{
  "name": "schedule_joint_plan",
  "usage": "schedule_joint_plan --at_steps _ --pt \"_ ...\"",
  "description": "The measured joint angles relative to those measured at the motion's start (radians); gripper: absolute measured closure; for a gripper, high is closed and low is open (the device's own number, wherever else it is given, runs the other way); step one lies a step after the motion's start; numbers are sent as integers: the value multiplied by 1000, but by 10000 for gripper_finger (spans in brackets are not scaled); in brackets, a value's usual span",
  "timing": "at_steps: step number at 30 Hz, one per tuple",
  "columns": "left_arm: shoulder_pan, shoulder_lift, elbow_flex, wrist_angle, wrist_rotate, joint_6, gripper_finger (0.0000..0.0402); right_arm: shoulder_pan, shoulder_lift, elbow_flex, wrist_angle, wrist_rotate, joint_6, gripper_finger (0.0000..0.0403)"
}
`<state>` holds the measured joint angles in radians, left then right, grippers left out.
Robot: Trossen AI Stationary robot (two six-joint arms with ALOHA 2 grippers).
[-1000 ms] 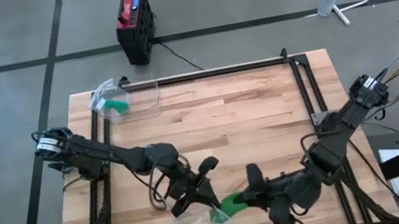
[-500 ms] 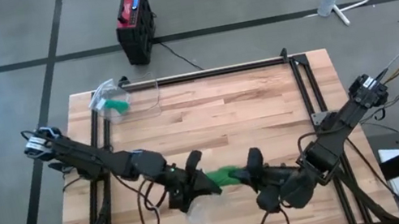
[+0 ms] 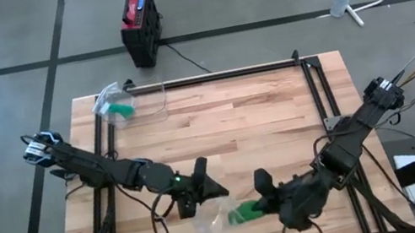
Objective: Roll bandage
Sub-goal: Put the green rolled bandage into the transparent zip bag
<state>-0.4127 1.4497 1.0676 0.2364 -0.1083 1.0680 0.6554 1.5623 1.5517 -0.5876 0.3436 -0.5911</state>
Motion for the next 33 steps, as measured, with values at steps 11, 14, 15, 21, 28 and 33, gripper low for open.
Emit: schedule_joint_plan --at_steps 11,14,15,21,28,33 --pt "13 -17 1 3 21 40 401 -21 -4 80 -77 121 -33 374" --pt "12 -10 2 14 23 41 401 -34 -3 80 -30 195 -87 376" --pt "11 -9 2 16 23 42 401 -40 -3 80 -32 207 -105 376" --pt "-4 -7 2 99 29 76 401 -84 1 76 -24 -70 -27 376" --pt "-12 -7 2 122 35 109 401 -84 19 74 -89 49 30 376" --pt "-13 -7 2 98 26 74 401 -87 19 74 -175 402 39 376"
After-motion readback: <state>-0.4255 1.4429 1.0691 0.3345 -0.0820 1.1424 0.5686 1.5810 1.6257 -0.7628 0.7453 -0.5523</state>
